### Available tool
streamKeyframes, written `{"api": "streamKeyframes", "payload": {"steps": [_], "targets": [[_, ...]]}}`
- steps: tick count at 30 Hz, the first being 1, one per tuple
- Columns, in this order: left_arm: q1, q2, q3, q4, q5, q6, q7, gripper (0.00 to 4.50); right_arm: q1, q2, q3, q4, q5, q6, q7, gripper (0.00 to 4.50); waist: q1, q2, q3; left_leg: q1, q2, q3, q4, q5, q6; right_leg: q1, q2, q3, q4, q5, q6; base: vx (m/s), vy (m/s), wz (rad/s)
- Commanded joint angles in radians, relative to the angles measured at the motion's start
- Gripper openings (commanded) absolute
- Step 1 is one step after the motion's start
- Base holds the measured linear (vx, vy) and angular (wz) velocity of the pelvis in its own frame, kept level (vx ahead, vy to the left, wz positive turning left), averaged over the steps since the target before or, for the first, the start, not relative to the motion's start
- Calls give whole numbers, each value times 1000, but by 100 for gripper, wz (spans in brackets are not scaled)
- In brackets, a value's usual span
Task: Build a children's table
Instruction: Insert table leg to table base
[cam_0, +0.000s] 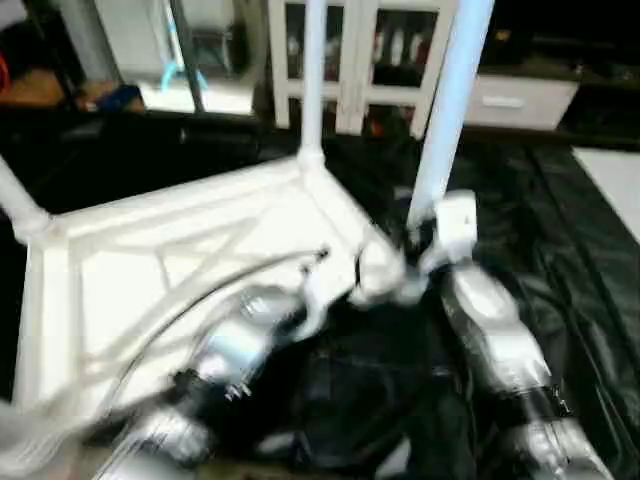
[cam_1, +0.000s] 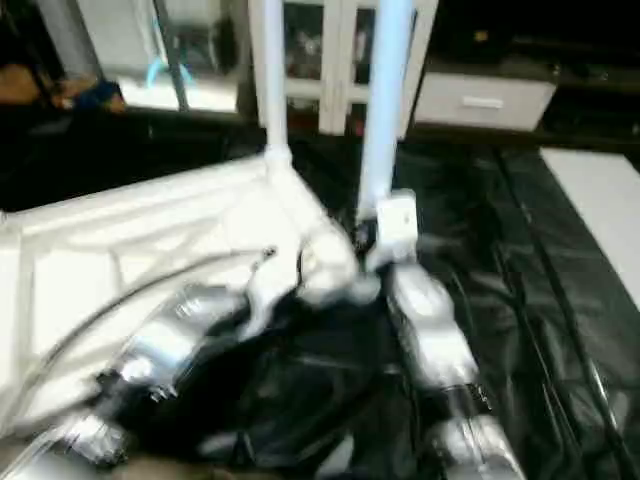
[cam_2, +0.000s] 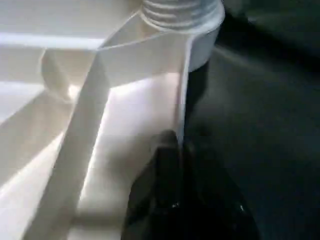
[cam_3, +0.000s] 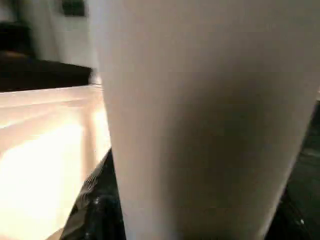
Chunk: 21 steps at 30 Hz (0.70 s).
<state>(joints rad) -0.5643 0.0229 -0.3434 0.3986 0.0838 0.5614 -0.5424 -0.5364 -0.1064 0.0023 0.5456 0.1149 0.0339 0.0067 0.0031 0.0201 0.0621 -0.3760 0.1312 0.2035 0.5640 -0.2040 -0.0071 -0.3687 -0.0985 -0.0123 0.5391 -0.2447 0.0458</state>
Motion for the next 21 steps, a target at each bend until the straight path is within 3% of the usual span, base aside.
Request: {"api": "streamKeyframes", "payload": {"steps": [1,2,3,4,5,6,7,8,10,13,16,21], "targets": [[-51,-13,147,-10,-13,-11,203,0,49,8,-41,142,-14,28,-110,180,-16,-1,-36,43,86,-69,-107,-652,-113,-22,-47,6,-72,-383,-131,0,0,0],[-60,-29,155,-4,-16,-11,224,0,23,19,-49,177,-15,6,-146,180,-13,-4,-43,33,88,-70,-107,-610,-101,-10,-52,7,-68,-337,-131,0,0,0],[-66,-41,163,2,-18,-18,243,0,0,31,-58,205,-10,-17,-169,180,-13,-6,-41,31,87,-66,-106,-585,-93,-15,-53,10,-67,-317,-138,0,0,0],[-67,-44,165,3,-18,-19,247,0,-7,36,-61,214,-9,-24,-175,180,-8,-10,-50,22,86,-56,-97,-470,-61,-10,-60,18,-61,-223,-162,0,0,0],[-70,-47,170,5,-18,-23,256,0,-21,45,-66,227,-6,-37,-180,180,-6,-10,-51,16,87,-53,-94,-416,-46,-7,-63,21,-56,-179,-173,0,0,0],[-71,-47,172,6,-18,-24,259,0,-27,50,-68,231,-4,-44,-180,180,-1,-16,-52,8,87,-46,-88,-326,-6,-1,-64,21,-51,-125,-184,0,0,0],[-74,-45,178,12,-13,-27,263,0,-38,56,-71,244,-9,-57,-181,178,2,-16,-51,10,87,-42,-86,-310,11,-5,-64,21,-53,-134,-190,0,0,0],[-74,-45,178,12,-13,-27,263,0,-38,56,-71,244,-9,-57,-181,178,2,-17,-47,20,88,-36,-83,-354,25,-18,-60,18,-65,-265,-189,0,0,0],[-75,-44,180,14,-13,-26,264,0,-42,58,-72,248,-10,-62,-181,178,1,-15,-49,20,89,-40,-84,-382,12,-22,-58,17,-68,-338,-162,0,0,0],[-84,-28,192,35,-11,-23,276,0,-73,81,-115,305,28,-118,-161,178,-2,-12,-55,14,90,-43,-87,-359,2,-19,-53,14,-59,-278,-157,0,0,0],[-84,-23,186,36,-12,-23,272,0,-79,86,-118,310,40,-127,-137,178,1,-10,-58,14,89,-36,-83,-304,17,-15,-47,14,-47,-147,-185,0,0,0],[-77,-11,168,37,-11,-28,258,0,-79,88,-86,278,37,-154,-28,178,0,-13,-64,12,88,-32,-76,-276,50,-8,-49,13,-44,-115,-212,0,0,0]]}}
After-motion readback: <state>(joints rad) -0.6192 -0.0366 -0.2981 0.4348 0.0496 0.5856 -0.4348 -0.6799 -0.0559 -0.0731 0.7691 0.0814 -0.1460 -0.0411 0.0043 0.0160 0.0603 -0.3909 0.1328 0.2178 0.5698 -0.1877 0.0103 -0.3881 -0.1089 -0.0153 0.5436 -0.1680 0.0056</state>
